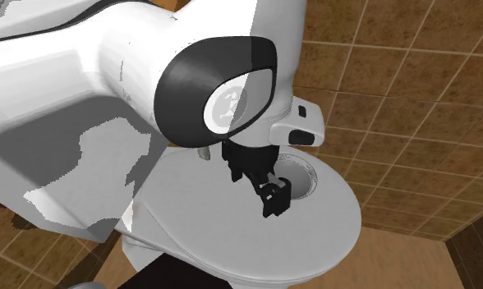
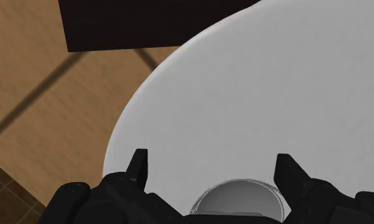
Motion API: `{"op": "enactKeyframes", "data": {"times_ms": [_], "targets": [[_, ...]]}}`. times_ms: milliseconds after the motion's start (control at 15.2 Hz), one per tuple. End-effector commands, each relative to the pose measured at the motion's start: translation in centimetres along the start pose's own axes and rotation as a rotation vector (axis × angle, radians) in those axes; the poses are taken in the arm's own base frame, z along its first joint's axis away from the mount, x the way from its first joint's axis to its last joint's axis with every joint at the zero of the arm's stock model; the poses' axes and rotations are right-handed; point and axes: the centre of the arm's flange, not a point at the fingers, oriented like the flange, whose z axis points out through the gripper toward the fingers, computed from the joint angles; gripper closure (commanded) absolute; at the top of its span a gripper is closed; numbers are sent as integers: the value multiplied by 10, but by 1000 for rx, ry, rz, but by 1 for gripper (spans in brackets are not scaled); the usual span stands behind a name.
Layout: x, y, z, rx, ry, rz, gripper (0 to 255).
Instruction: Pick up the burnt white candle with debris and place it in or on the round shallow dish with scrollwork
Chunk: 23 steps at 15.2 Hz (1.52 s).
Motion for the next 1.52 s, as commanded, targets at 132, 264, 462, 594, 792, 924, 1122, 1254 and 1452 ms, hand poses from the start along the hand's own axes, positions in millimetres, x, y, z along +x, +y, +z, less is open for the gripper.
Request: {"op": "enactKeyframes", "data": {"times_ms": [132, 264, 462, 594, 792, 924, 1122, 1254, 1452], "targets": [[14, -21, 9, -4, -1, -47, 0], [27, -43, 17, -9, -2, -94, 0], [45, -77, 31, -16, -3, -165, 0], [55, -101, 40, -20, -4, -212, 0], [68, -136, 53, -27, -5, -283, 0], [76, -161, 63, -31, -6, -331, 0], [85, -197, 77, -38, -7, -401, 0], [90, -222, 86, -42, -8, -449, 0], [94, -260, 101, -49, -9, -519, 0]]}}
